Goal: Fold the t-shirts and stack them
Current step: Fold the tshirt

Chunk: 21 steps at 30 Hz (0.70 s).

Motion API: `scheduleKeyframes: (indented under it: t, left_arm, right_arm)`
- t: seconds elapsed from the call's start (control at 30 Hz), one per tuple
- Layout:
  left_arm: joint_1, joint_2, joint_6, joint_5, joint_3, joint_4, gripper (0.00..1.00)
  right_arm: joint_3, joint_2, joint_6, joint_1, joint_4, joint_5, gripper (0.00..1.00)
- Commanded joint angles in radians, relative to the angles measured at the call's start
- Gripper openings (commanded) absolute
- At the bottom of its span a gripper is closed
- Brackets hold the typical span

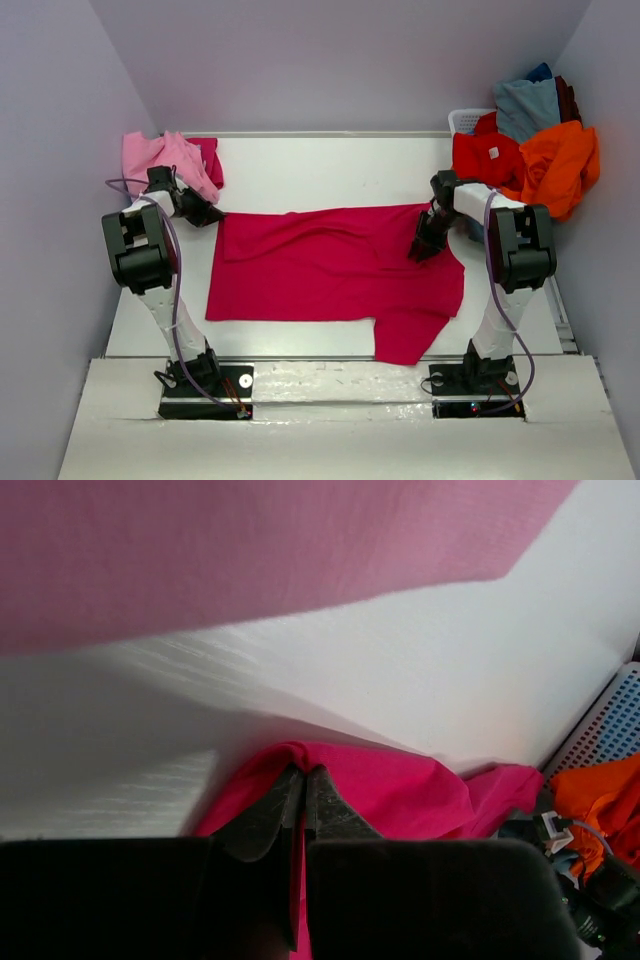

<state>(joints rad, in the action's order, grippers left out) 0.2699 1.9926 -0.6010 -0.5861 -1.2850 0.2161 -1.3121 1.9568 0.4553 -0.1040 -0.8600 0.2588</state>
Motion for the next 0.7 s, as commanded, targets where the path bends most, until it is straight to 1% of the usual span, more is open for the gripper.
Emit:
scheduleKeyframes:
  t: [0.0,0.3,0.67]
  left_arm:
    - [-0.001,0.014,-0.026,-0.006,-0.059,-0.021,0.06]
    - [-0.001,0.048,-0.049,0.003,-0.122,-0.017,0.06]
    - [0.049,0.043,-0.091,-0.035,-0.146,-0.037,0.06]
  right_arm:
    - [0.060,0.047,-0.029,-0.003,0.022,-0.073,0.36]
    - [0.088,0.028,-0.026,-0.003,0.026,-0.095,0.36]
    - [0.111,0.027,-0.021,-0.003,0.030,-0.107,0.36]
